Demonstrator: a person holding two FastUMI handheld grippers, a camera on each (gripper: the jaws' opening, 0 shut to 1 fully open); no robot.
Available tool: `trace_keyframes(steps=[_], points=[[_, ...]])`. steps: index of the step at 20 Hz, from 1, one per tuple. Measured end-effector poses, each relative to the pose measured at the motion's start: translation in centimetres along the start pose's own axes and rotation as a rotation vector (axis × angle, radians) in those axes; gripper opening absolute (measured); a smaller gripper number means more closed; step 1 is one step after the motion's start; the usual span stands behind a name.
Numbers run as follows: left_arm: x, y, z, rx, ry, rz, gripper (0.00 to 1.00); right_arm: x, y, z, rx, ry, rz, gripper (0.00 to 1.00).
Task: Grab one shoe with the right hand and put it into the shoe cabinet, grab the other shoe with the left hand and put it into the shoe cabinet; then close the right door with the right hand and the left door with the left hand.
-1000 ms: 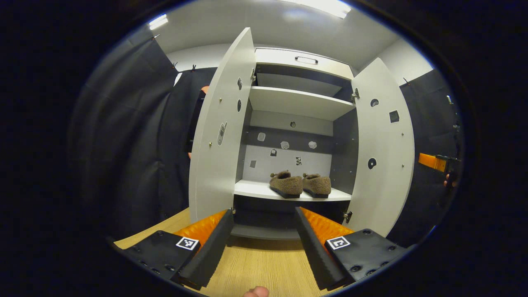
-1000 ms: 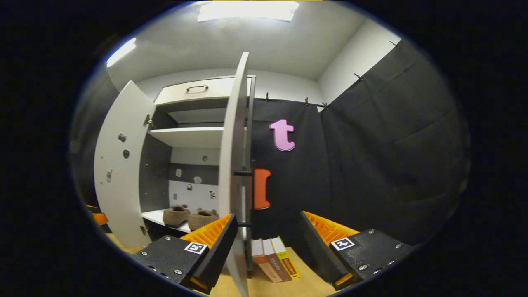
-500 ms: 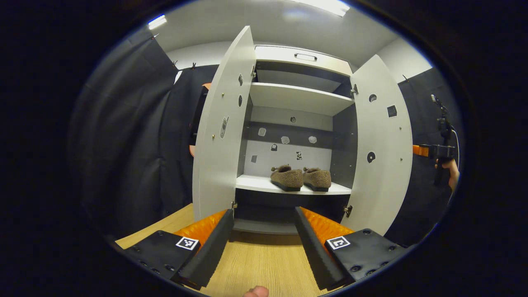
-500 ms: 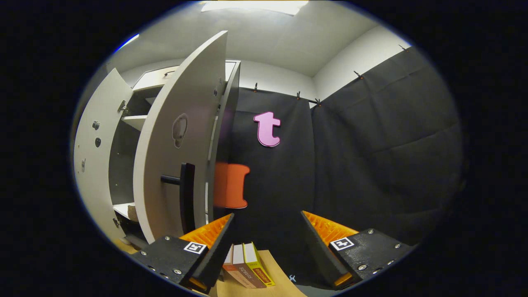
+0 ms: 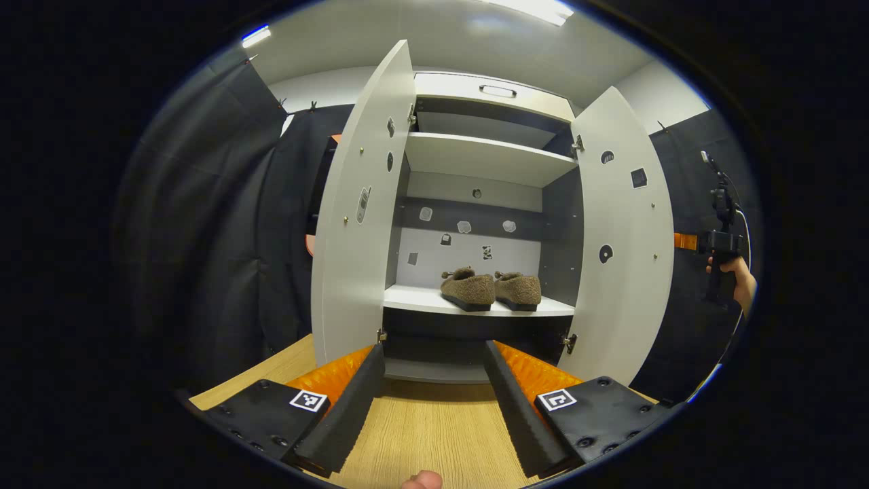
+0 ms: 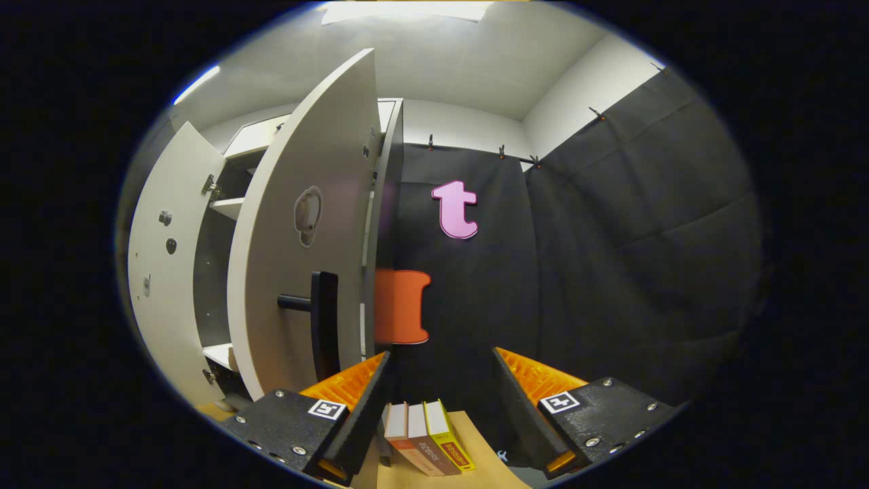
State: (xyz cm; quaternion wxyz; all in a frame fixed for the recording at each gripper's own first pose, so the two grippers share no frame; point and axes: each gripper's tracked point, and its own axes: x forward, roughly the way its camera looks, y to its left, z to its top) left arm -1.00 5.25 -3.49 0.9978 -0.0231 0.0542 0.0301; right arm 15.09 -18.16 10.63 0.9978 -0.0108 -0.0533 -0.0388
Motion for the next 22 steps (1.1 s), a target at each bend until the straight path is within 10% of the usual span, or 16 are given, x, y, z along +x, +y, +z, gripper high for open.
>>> trace_keyframes(steps=[22], points=[[1.1,1.5,-0.5,-0.003,0.01,0.004,0.97,1.8,17.4,-1.3,0.022,0.034,0.288,0.91]])
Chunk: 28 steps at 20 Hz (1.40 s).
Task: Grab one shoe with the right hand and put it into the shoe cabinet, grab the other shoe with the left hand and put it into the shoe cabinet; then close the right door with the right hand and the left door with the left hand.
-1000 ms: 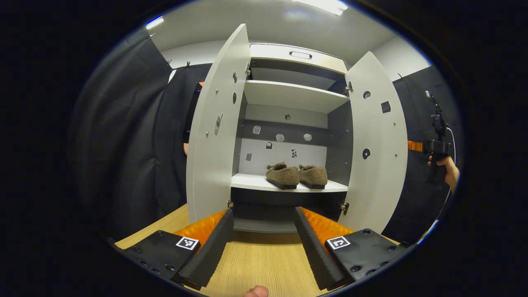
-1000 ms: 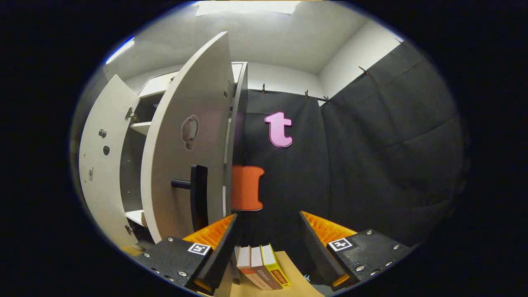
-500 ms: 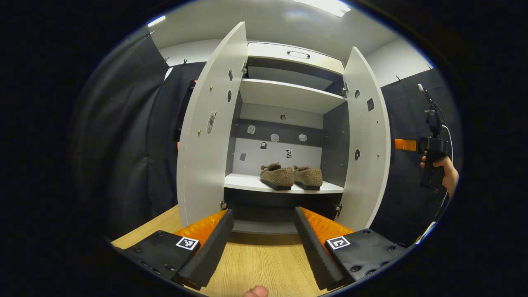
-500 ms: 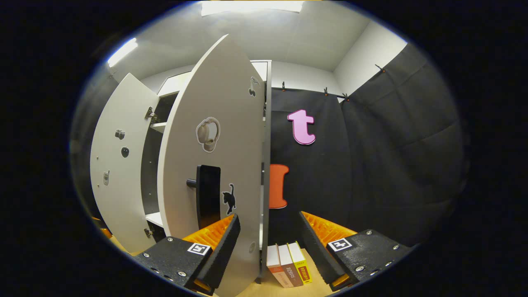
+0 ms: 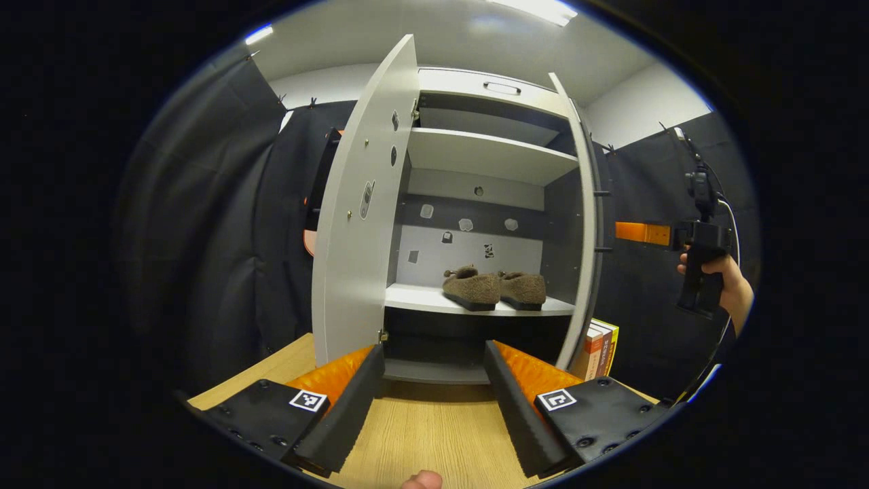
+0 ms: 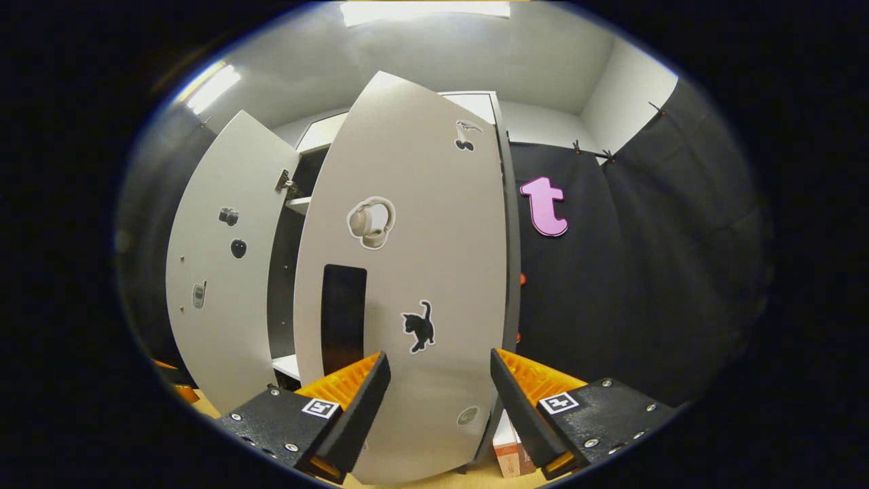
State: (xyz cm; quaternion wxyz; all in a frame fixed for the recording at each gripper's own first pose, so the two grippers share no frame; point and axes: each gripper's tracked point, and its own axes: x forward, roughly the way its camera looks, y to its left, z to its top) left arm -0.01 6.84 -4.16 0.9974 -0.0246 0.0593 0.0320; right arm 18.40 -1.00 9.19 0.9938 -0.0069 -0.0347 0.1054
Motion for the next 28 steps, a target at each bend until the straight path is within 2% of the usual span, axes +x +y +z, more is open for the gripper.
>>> trace_keyframes(steps=[1,2,11,15,16,17,19,28], points=[[-0.1,0.1,0.0,0.005,-0.001,0.003,0.97,0.1,0.4,0.0,0.005,0.001,0.015,0.87],[-0.2,0.2,0.0,0.007,-0.003,0.007,0.97,0.0,1.2,0.1,0.009,-0.003,0.028,0.93],[-0.3,0.8,-0.1,-0.002,-0.003,0.016,0.97,2.4,5.0,0.0,-0.022,0.013,0.095,0.94],[-0.2,1.4,-0.4,-0.009,0.001,0.03,0.97,3.7,5.9,-0.2,-0.082,0.017,0.07,0.92],[-0.1,1.6,-0.3,-0.01,0.0,0.032,0.97,4.0,6.1,-0.3,-0.1,0.021,0.06,0.98],[0.0,1.6,-0.3,-0.01,0.0,0.033,0.97,4.4,6.2,-0.4,-0.12,0.021,0.051,0.92],[-0.1,1.7,-0.4,-0.014,-0.001,0.034,0.97,5.0,6.5,-0.4,-0.158,0.007,0.033,0.92],[0.5,2.6,0.1,-0.009,-0.013,0.05,0.97,6.7,7.1,-1.5,-0.066,0.038,0.009,0.91]])
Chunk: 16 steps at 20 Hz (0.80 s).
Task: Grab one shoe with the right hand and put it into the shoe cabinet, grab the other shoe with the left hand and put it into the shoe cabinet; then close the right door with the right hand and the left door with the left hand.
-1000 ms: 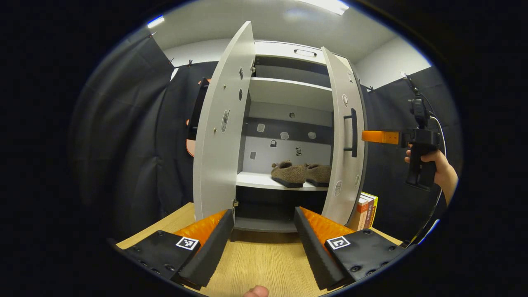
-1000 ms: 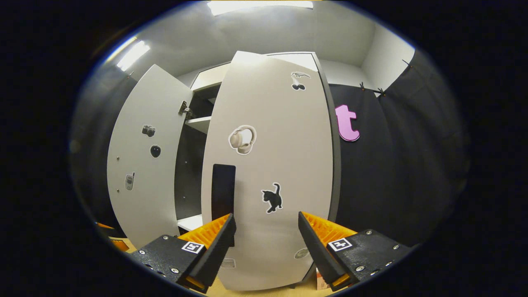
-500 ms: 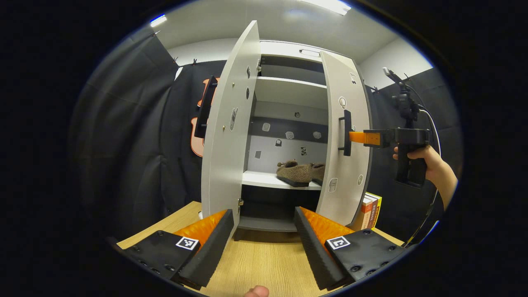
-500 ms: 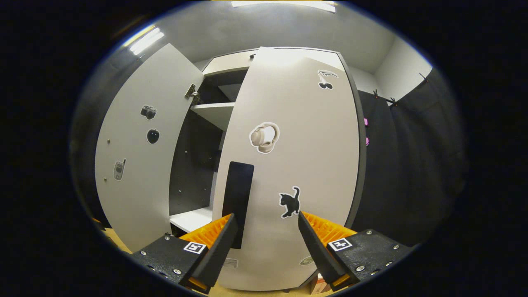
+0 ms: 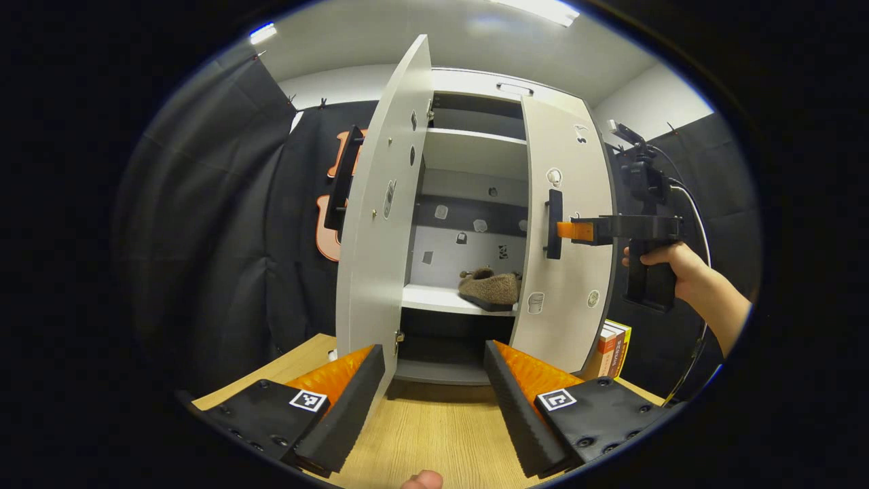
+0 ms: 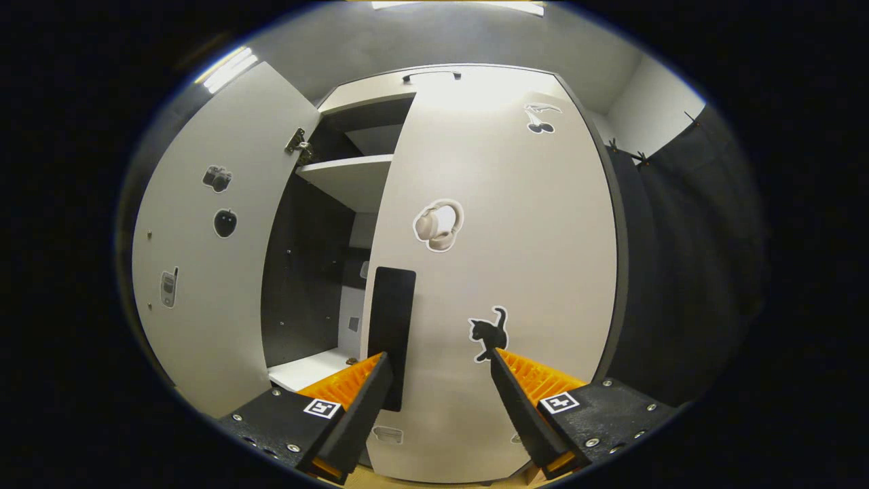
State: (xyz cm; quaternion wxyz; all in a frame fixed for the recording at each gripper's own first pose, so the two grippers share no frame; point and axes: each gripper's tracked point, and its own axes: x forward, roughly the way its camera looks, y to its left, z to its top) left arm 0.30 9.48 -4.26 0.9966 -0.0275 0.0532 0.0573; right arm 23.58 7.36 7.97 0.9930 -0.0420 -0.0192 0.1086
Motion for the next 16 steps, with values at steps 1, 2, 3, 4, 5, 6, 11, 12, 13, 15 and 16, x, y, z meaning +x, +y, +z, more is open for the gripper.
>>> trace_keyframes(steps=[1,2,3,4,5,6,11,12,13,15,16], points=[[-0.1,0.1,0.1,-0.002,0.001,0.001,0.97,0.2,0.0,0.0,0.004,0.0,-0.003,0.91],[0.0,0.1,0.1,-0.004,0.0,0.003,0.94,0.4,0.0,-0.2,0.007,0.001,-0.007,0.91],[-0.1,0.2,0.2,-0.006,-0.002,0.005,0.97,0.4,0.0,-0.2,0.01,0.001,-0.008,0.91],[-0.2,0.3,0.4,-0.01,-0.004,0.008,0.97,0.4,-0.1,-0.2,0.012,0.002,-0.009,0.91],[0.0,0.5,0.5,-0.018,-0.005,0.011,0.97,0.3,-0.1,-0.2,0.015,0.001,-0.01,0.91],[0.0,0.7,0.7,-0.028,-0.005,0.016,0.97,0.1,-0.3,-0.2,0.021,0.003,-0.015,0.91],[-0.7,3.9,2.9,-0.055,-0.044,0.097,0.97,-3.0,-1.5,0.6,0.043,-0.019,-0.037,0.93],[-0.9,5.1,3.6,-0.05,-0.061,0.124,0.94,-4.1,-1.8,0.8,0.046,-0.019,-0.042,0.94],[-1.0,6.6,4.2,-0.049,-0.067,0.163,0.94,-5.2,-2.0,0.8,0.051,-0.017,-0.042,0.94],[-0.9,9.0,4.9,-0.051,-0.067,0.213,0.94,-7.2,-2.3,0.4,0.071,-0.01,-0.05,0.94],[-0.9,10.4,5.7,-0.048,-0.078,0.239,0.97,-8.2,-2.5,0.2,0.088,-0.013,-0.06,0.94]])
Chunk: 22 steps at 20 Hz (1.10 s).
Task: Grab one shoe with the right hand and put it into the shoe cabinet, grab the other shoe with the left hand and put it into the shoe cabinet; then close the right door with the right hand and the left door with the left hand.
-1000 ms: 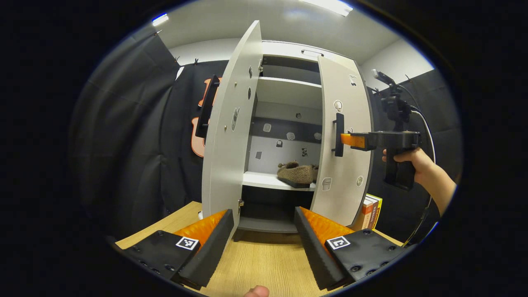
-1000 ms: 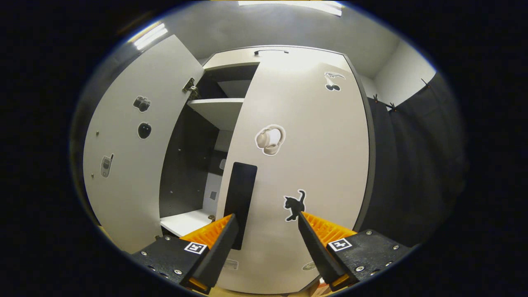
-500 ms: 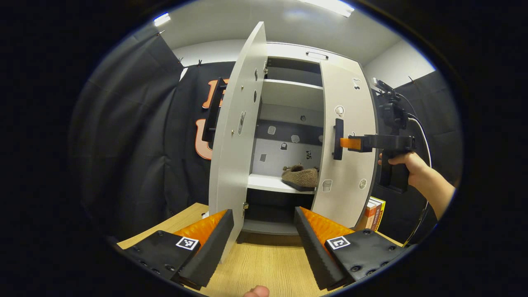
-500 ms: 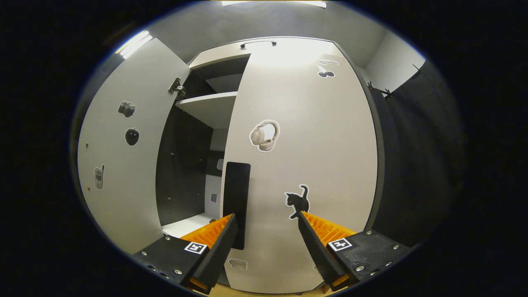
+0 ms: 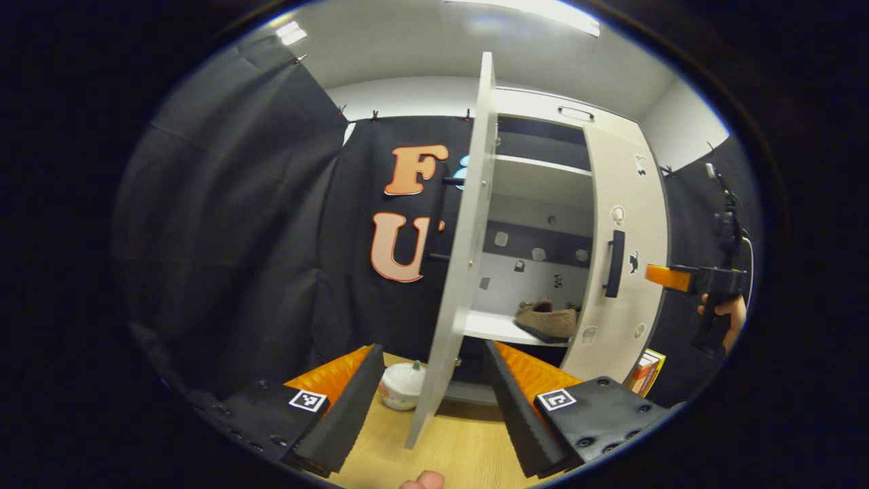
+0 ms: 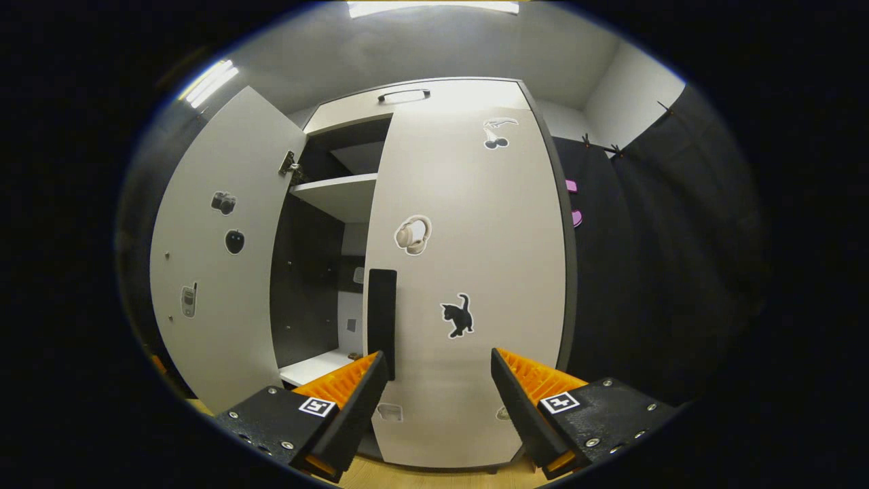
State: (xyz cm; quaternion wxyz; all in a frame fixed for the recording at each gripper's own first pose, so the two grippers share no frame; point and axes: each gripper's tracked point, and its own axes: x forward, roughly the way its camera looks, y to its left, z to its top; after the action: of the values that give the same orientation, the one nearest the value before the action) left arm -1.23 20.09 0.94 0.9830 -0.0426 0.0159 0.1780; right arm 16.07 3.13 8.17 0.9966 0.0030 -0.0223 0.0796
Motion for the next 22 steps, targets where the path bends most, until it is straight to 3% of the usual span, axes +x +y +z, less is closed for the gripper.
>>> trace_keyframes(steps=[4,6,8,15,20,22], points=[[2.7,5.2,2.7,0.02,-0.019,0.115,0.96,-3.5,-1.1,-1.6,0.024,0.02,-0.032,0.94],[4.7,6.5,4.4,0.01,-0.033,0.127,0.97,-4.7,-2.3,-2.5,0.013,0.035,-0.063,0.98],[6.9,7.9,7.0,0.042,-0.077,0.146,0.99,-5.7,-3.0,-3.0,0.024,0.041,-0.079,0.93],[13.0,7.8,10.9,0.102,-0.119,0.122,0.94,-7.5,-4.3,-3.1,0.066,0.042,-0.102,0.94],[14.2,5.6,10.9,0.119,-0.124,0.076,0.94,-7.5,-4.3,-2.6,0.058,0.03,-0.102,0.94],[13.9,5.6,11.7,0.145,-0.151,0.094,0.95,-7.5,-4.1,-2.6,0.064,0.032,-0.092,0.94]])
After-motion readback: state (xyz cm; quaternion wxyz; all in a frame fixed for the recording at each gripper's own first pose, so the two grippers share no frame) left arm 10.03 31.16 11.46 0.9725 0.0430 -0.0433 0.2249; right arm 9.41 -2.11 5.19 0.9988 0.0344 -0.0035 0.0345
